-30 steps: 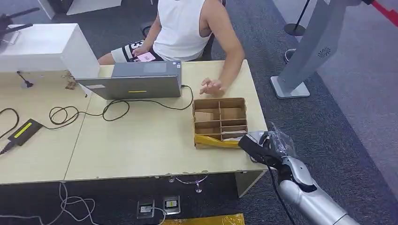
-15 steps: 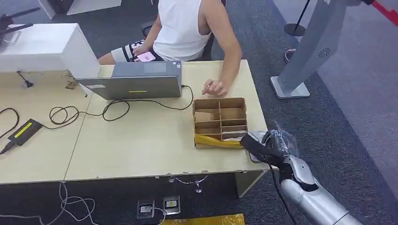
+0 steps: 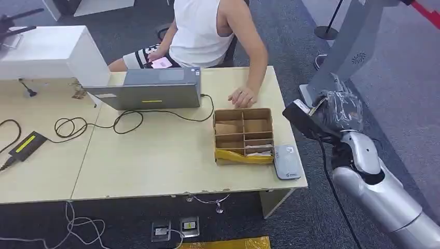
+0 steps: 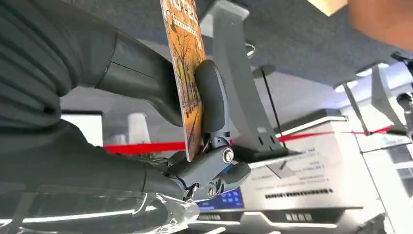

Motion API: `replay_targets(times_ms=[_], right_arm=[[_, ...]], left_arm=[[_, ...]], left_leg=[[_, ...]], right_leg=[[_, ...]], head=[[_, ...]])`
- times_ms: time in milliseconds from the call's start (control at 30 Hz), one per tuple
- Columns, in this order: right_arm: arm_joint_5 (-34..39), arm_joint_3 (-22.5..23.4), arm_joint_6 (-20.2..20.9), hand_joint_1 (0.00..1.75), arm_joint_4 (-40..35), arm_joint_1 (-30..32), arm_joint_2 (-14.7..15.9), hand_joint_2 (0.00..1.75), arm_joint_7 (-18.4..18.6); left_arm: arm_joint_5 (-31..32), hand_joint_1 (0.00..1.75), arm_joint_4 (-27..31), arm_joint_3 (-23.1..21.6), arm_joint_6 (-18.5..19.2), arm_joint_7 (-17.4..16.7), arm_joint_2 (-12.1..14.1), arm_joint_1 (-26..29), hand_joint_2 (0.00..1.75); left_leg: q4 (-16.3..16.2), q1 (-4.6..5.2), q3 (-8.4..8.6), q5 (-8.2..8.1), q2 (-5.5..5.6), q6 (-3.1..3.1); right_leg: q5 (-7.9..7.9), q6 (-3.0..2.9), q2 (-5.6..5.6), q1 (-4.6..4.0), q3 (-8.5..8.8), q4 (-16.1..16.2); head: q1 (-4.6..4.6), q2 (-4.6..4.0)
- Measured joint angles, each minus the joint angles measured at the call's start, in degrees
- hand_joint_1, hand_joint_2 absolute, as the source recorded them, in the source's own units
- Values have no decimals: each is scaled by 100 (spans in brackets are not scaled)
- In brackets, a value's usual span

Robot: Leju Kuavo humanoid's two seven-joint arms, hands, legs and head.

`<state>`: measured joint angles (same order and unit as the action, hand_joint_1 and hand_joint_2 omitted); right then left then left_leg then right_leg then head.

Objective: Pass the card to the sensor for recognition and then transmit it.

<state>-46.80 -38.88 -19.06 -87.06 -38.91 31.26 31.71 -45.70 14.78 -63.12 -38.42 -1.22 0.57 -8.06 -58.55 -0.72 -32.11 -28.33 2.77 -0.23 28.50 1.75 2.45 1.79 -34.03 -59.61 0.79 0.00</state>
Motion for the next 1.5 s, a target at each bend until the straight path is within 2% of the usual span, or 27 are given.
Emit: replay_targets(times_ms=[300,400,500,800,1000,1033,1067,1333,1500], right_arm=[[-168,-199,590,175,-124,-694,-72,175,-107],[-389,-389,1074,175,-17,-932,-166,175,-173],[-454,-628,1285,175,285,-1161,-297,175,-188],[-424,-1089,1289,175,1047,-1504,-579,175,-240],[-317,-1322,920,175,1491,-1661,-752,175,-236],[-297,-1368,832,140,1601,-1694,-796,175,-243],[-284,-1405,776,3,1700,-1720,-830,175,-249],[-124,-1567,91,0,2125,-1707,-907,175,-258],[-113,-1620,41,0,2254,-1704,-938,175,-258]], left_arm=[[133,0,0,-55,63,-98,-24,-105,175],[188,0,0,-92,109,-188,-24,-151,175],[203,0,0,-127,120,-201,-22,-165,175],[317,0,0,-197,166,-302,-15,-166,175],[341,0,0,-238,175,-302,2,-165,175],[341,0,0,-247,184,-302,7,-165,175],[341,0,0,-260,186,-302,7,-165,175],[369,0,-2,-291,214,-310,9,-163,175],[369,0,-4,-291,214,-310,9,-162,175]], left_leg=[[0,0,-5,1,4,0],[1,-1,-5,1,2,0],[1,-3,-6,2,10,-1],[1,-4,-8,3,13,-2],[1,-4,-7,3,12,-2],[1,-4,-6,3,11,-2],[1,-5,-5,3,11,-2],[0,-5,-4,3,9,-3],[0,-5,-4,3,9,-3]], right_leg=[[0,0,-1,0,2,-1],[0,0,0,-1,0,-2],[0,-1,-3,-3,1,-2],[0,-1,-4,-2,1,-1],[0,-1,-4,-3,1,-1],[0,-1,-4,-4,0,-1],[0,-1,-3,-4,0,-1],[0,-1,-3,-4,0,-1],[0,-1,-3,-5,-1,-1]], head=[[0,0],[-2,0],[0,0],[2,0],[2,-2],[0,0],[0,0],[0,-2],[2,0]])
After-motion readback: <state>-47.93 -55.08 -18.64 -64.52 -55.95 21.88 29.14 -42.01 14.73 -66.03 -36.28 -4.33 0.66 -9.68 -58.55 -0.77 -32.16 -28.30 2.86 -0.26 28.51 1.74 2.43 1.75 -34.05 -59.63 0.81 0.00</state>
